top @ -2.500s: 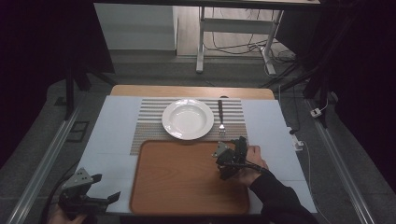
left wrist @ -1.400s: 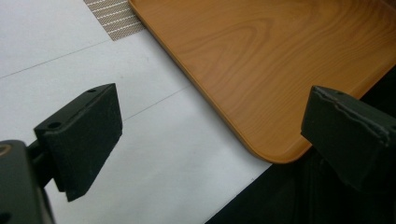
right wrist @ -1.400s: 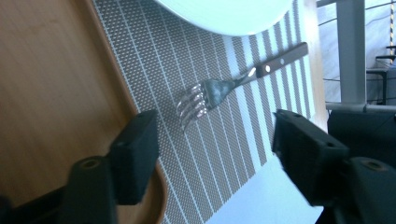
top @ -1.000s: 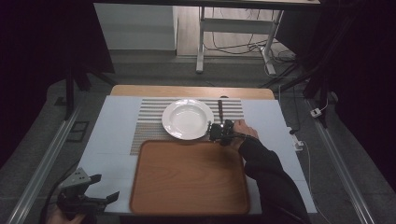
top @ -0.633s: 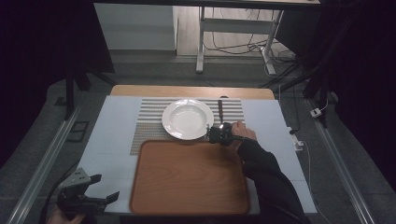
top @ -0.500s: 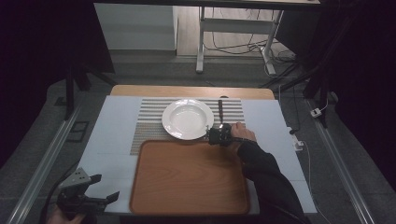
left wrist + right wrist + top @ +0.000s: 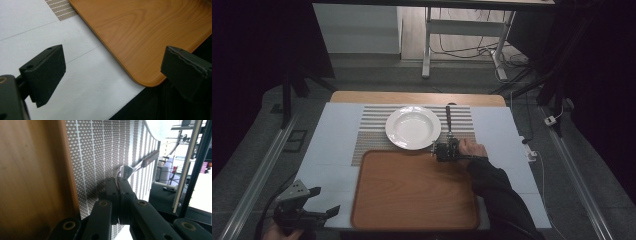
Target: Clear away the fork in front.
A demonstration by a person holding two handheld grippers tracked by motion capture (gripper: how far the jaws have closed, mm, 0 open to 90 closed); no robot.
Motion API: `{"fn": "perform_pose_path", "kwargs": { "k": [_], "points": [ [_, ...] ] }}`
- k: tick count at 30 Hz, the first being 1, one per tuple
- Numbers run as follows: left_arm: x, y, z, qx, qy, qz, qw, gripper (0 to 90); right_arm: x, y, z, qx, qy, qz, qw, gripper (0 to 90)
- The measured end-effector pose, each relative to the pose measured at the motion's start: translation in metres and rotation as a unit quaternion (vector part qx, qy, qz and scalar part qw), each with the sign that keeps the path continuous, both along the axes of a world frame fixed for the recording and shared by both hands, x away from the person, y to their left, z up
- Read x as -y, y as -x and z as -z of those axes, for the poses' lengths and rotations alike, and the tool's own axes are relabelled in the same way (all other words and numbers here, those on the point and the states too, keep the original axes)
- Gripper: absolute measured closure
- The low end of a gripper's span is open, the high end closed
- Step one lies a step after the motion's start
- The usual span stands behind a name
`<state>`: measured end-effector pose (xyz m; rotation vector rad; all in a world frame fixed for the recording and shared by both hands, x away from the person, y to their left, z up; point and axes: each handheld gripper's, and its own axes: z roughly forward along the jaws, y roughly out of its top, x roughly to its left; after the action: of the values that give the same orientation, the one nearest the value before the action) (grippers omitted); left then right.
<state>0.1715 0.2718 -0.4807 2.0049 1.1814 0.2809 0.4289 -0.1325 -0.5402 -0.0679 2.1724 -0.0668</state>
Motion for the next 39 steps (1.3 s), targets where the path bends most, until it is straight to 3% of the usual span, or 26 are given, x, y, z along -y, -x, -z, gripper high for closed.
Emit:
{"fn": "perform_pose_path", "kwargs": {
  "k": [9, 15, 17, 18, 20, 24, 26, 30, 35, 37, 39],
  "points": [
    [0.001, 0.0, 0.0, 0.001, -0.002, 0.001, 1.0, 6.8, 0.004, 0.007, -0.01, 0.002, -0.009, 0.0, 1.0, 89.8],
    [0.001, -0.001, 0.0, 0.0, -0.004, 0.0, 1.0, 7.0, 0.005, 0.017, -0.021, 0.009, -0.031, -0.005, 0.9995, 89.8],
    [0.001, -0.001, 0.0, -0.001, -0.004, 0.0, 1.0, 6.9, 0.005, 0.021, -0.028, 0.005, -0.034, -0.003, 0.9994, 89.8],
    [0.001, -0.001, 0.0, -0.001, -0.004, 0.0, 1.0, 6.9, 0.006, 0.026, -0.033, 0.008, -0.052, -0.011, 0.9986, 89.8],
    [0.001, -0.001, 0.0, -0.001, -0.005, -0.001, 1.0, 6.9, 0.006, 0.031, -0.039, 0.007, -0.063, -0.016, 0.9979, 89.8],
    [0.001, 0.0, 0.0, -0.001, -0.006, -0.001, 1.0, 6.9, 0.007, 0.041, -0.051, 0.007, -0.072, -0.016, 0.9972, 89.8],
    [0.001, 0.0, 0.0, -0.002, -0.005, -0.002, 1.0, 6.9, 0.009, 0.048, -0.059, -0.002, -0.104, -0.023, 0.9943, 89.8],
    [0.001, 0.0, 0.0, -0.002, -0.005, -0.003, 1.0, 6.8, 0.012, 0.058, -0.068, -0.004, -0.131, -0.026, 0.9911, 89.8],
    [0.002, 0.0, 0.0, -0.002, -0.008, -0.003, 1.0, 6.5, 0.016, 0.069, -0.077, -0.026, -0.176, -0.03, 0.9835, 89.8],
    [0.001, 0.0, 0.0, 0.001, -0.006, -0.001, 1.0, 6.3, 0.018, 0.071, -0.08, -0.03, -0.182, -0.033, 0.9823, 89.8],
    [0.0, 0.0, -0.001, 0.004, 0.001, 0.001, 1.0, 3.4, 0.021, 0.079, -0.085, -0.04, -0.216, -0.034, 0.975, 89.8]
  ]
}}
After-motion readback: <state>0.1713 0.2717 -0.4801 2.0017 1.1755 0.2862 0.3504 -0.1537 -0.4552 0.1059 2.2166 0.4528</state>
